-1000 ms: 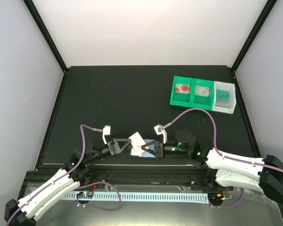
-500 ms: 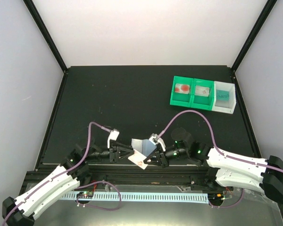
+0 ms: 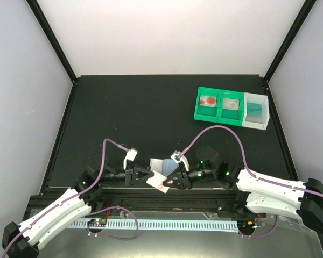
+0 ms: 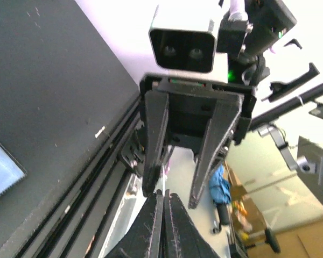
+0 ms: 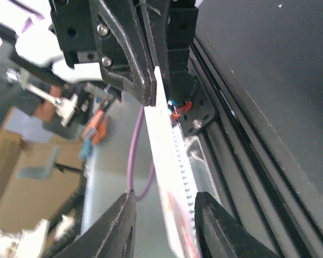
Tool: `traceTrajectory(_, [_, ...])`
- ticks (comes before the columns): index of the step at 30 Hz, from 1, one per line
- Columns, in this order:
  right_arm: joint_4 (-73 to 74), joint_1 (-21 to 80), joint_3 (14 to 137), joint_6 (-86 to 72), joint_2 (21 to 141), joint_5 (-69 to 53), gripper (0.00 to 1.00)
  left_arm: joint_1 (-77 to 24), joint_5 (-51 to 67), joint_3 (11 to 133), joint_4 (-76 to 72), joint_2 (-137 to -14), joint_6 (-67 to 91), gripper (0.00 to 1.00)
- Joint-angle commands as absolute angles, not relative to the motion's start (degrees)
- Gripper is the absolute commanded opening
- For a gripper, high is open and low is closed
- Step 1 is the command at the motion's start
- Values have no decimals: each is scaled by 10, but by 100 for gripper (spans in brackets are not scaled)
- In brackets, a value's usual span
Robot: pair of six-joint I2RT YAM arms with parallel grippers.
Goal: Take the credit cards out of the card holder
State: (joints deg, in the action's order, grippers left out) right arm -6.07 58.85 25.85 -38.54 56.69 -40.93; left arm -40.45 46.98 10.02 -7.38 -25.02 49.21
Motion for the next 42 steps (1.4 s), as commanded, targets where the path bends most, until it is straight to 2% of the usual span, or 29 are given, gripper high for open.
traceTrajectory(1, [-164,591,233,-462,551,-375,36,-401,389,97,-103,-214,537,2])
traceTrajectory(4, [-213,591,214,-507,551,-348,43,-400,342,83,-123,-188,566,2])
traceTrajectory(9, [-300,591,188,-574,558,-308,44,-400,263,60,-140,-155,622,2])
traceTrajectory(20, [-406,591,149,-671,564,-216,23,-400,167,13,-157,-84,695,1])
traceTrajectory(42, [-431,591,157,-712,613,-171,22,-400,156,-1,-179,-71,721,2])
